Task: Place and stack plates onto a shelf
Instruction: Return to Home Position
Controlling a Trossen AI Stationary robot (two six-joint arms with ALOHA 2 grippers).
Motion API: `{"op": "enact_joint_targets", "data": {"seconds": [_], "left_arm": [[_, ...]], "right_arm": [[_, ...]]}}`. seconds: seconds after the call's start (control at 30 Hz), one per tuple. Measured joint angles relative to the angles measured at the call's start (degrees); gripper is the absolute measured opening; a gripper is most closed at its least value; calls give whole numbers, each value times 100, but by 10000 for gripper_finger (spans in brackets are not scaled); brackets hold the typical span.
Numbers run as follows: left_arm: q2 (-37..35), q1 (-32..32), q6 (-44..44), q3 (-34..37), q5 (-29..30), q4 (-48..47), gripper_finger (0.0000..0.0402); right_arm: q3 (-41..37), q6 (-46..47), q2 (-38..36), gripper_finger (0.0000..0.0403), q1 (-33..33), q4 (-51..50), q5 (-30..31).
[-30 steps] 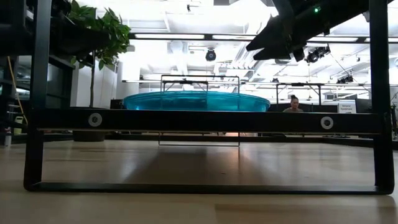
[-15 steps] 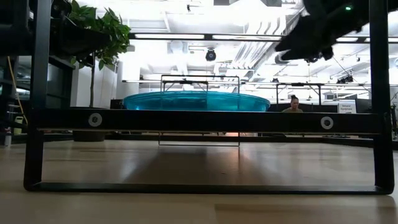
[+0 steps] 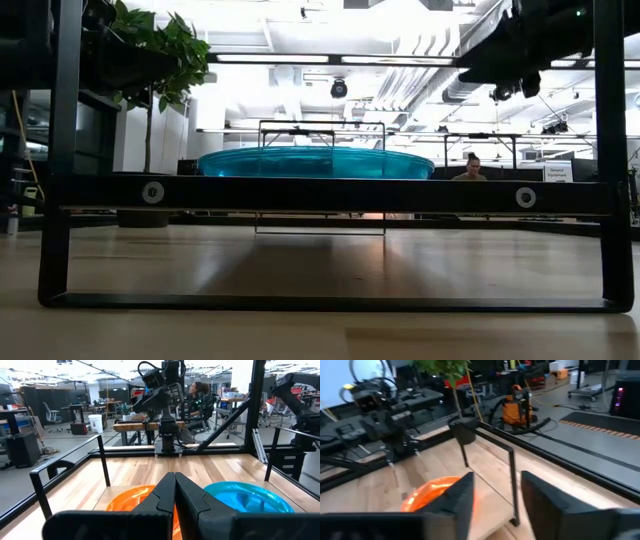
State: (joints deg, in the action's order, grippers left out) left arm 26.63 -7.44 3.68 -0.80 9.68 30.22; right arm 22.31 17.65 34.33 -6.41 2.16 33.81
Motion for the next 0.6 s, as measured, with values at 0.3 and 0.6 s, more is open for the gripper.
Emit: {"op": "enact_joint_targets", "data": {"seconds": [0.3, 0.6], "left_arm": [[2, 1, 0, 0, 8, -56, 0], [2, 2, -44, 0, 10, -57, 0]], "right_arm": [[-213, 164, -3, 18, -161, -210, -25], [-1118, 13, -192, 5, -605, 996, 19]]}}
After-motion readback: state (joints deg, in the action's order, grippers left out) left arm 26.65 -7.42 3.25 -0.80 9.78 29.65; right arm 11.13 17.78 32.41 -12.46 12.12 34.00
